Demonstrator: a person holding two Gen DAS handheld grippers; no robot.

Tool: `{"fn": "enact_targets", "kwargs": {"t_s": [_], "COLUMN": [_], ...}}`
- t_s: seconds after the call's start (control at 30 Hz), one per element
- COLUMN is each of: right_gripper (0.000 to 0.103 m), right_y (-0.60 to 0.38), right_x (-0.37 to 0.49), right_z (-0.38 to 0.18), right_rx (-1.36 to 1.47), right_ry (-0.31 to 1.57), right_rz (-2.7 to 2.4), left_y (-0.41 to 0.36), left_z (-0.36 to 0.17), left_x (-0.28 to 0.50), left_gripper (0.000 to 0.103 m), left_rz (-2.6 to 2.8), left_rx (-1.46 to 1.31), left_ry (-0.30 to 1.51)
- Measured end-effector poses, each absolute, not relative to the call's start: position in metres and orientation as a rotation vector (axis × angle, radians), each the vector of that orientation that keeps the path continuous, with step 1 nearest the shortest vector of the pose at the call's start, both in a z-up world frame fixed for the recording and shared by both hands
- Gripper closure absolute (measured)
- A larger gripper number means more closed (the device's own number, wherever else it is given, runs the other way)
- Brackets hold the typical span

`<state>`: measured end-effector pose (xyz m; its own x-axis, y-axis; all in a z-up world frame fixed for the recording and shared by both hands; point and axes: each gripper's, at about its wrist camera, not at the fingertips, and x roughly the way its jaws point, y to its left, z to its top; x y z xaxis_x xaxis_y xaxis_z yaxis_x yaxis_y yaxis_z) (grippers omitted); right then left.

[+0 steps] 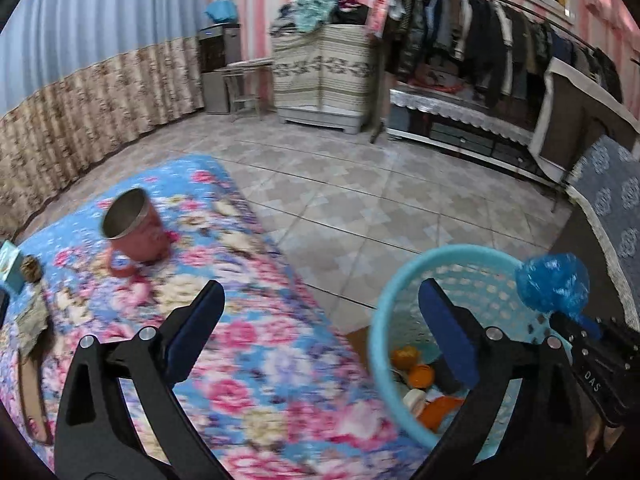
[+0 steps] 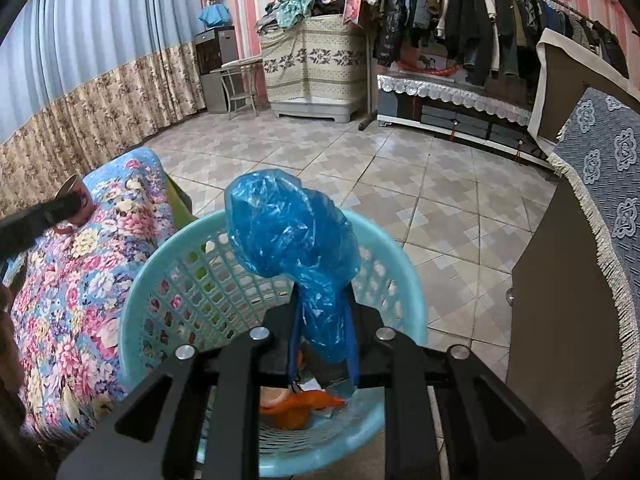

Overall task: Collect trash
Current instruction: 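Carry the disc and blue bag over the blue basket and open both tools, then move both open tools back over the bed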

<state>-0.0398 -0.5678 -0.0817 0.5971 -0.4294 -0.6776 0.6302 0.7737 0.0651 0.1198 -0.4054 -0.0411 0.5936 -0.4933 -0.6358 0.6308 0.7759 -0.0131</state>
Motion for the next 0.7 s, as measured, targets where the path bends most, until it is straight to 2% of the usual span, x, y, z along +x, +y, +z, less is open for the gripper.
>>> {"fn": "enact_targets", "kwargs": {"t_s": [0.2,0.27,0.3,0.33,0.6,0.7], "right_gripper": [0.082,0.063,0.035,0.028,0.027,0.016], "right_y": [-0.562,-0.561,-0.56,-0.558,-0.542,-0.517], "right_x": [-0.018,-0.013,-0.012,-0.013,-0.01,-0.002], "right_z": [-0.098,-0.103,-0.104,-0.103,-0.094,-0.084], "right_rx": [0.329,0.326,0.323,0.309,0.298,0.287], "right_ry": [0.737,0.759,0.755,0.743,0.722,0.676], "right_rz": [-0.604,-0.606,-0.611,-0.63,-0.641,-0.616], "left_y": [-0.371,-0.36,-0.355,-0.351,-0.292,-0.259], "left_z": [-0.035,-0.035,-0.035,-0.035,-0.033,-0.03], "left_x": [0.136,0.137,0.138,0.138,0.147,0.15], "left_gripper": [0.006,0.006,0.006,0.006,0.006,0.006], "left_rz": [-0.595,-0.571,-0.562,-0.559,-0.517,-0.467], "left_rx": [0.19,0.2,0.2,0.196,0.154,0.159], "left_ry": [0.672,0.661,0.663,0.667,0.688,0.675]}}
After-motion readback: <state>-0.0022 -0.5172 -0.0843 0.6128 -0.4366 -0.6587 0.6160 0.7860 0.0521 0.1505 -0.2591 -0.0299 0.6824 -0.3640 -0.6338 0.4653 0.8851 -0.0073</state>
